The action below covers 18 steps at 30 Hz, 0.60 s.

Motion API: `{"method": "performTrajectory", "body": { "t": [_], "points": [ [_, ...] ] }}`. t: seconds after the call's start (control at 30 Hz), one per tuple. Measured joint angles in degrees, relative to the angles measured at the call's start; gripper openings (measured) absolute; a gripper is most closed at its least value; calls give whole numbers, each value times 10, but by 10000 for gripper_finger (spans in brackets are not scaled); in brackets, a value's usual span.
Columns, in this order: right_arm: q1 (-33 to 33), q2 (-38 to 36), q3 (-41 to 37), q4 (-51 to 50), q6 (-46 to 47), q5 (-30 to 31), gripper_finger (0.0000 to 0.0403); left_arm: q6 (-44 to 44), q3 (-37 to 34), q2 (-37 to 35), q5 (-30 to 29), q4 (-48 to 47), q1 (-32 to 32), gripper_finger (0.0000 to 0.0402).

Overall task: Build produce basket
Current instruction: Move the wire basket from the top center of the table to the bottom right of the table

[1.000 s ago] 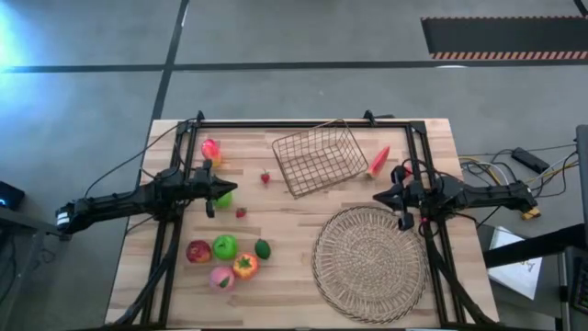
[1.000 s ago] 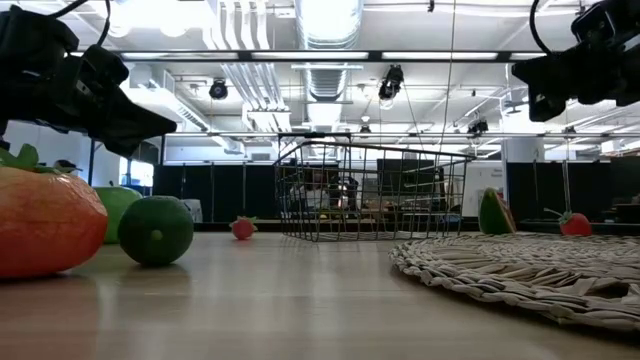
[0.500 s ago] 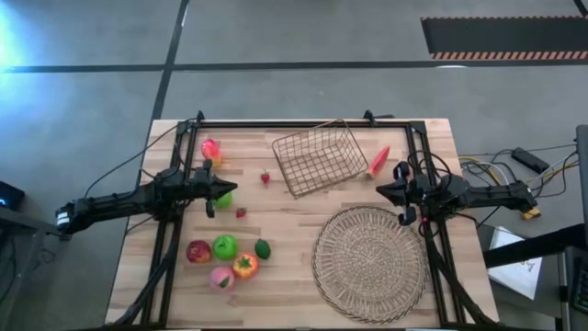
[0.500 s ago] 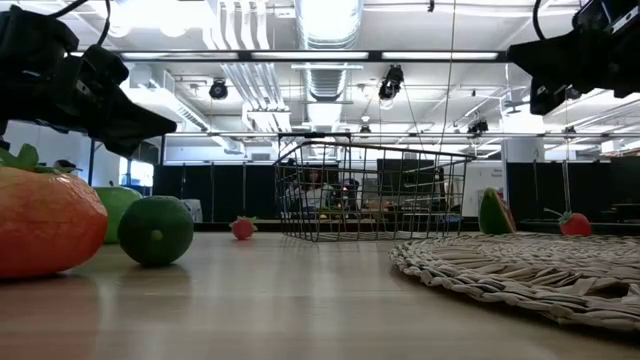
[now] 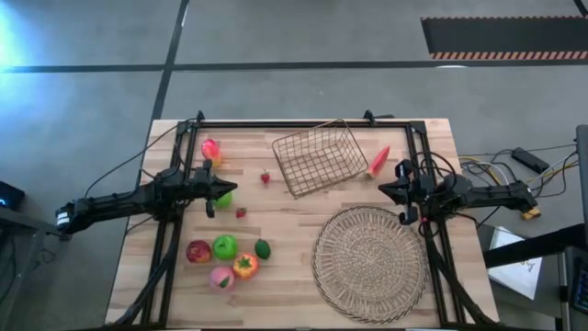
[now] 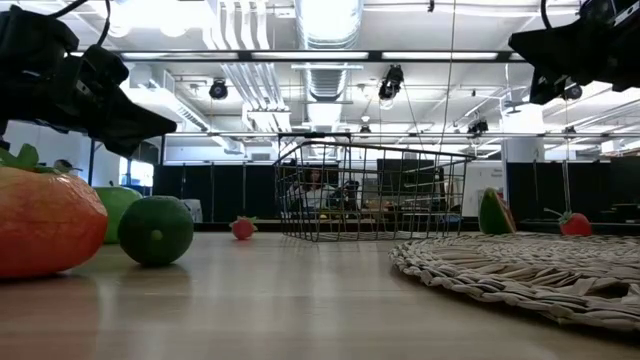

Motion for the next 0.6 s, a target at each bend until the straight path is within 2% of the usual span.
{"method": "performTrajectory", "body": {
  "t": [0.33,0.6],
  "points": [
    [0,0,0,11,56,2,9,0,0,0,0,0,0,0],
    [0,0,0,0,26,0,9,0,0,0,0,0,0,0]
  ]
}}
